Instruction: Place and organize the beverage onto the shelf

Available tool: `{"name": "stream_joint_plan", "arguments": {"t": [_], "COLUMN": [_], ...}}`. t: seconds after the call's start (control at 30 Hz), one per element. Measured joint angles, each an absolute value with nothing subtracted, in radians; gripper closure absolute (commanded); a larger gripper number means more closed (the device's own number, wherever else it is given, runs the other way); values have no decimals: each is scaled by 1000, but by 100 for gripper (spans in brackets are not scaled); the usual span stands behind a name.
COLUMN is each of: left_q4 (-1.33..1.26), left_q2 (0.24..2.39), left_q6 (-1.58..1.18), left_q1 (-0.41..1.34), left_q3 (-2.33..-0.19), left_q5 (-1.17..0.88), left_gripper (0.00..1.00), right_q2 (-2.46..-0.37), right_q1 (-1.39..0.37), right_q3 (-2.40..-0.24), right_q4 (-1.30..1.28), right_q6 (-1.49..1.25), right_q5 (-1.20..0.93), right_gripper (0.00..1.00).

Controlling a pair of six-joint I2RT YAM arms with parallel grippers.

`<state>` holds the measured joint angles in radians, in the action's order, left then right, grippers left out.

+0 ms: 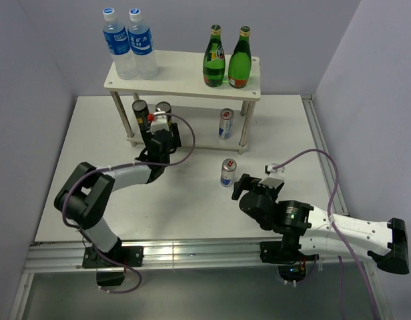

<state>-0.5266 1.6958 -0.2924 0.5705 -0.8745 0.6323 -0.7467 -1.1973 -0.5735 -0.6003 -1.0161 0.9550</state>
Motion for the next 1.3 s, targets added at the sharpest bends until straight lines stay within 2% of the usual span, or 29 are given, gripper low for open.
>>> {"name": "stream_joint_plan", "arguments": {"t": [0.07,0.13,0.17,0.33,0.53,0.63,0.83,1.07,1.3], "left_q4": [-516,-503,-491,-444,-535,-610,-719,-711,-563], "left_q2": [1650,1598,1557,1370,1178,1202,1410,1377,1136], "left_q6": [-312,-332,-341,-408,-443,-438,-430,-430,-431], "left_q1": [580,604,636,833,997,1016,1019,1026,1056], "left_q3": [-831,-781,-747,-608,-428,-393,-429,-441,-442], "left_q5": [649,671,677,659,491,397,272,289,369], "left_gripper": [12,7,1,1,1,1,1,1,1], "right_q2": [-741,-740,-740,-743,-731,-714,-724,-881,-1169], "right_q1": [-1197,-1197,-1197,-1197,-1197,-1197,-1197,-1188,-1080], "right_q3": [-568,-568,-568,-568,-568,-568,-568,-562,-570], "right_q4": [-605,-611,-613,-622,-633,-633,-619,-430,-268], "right_q6": [-1021,-1025,-1026,-1032,-1032,-1030,-1008,-933,-915], "right_q5": [952,950,948,949,956,963,959,883,798], "right_gripper": [1,2,2,2,2,2,0,0,0]}}
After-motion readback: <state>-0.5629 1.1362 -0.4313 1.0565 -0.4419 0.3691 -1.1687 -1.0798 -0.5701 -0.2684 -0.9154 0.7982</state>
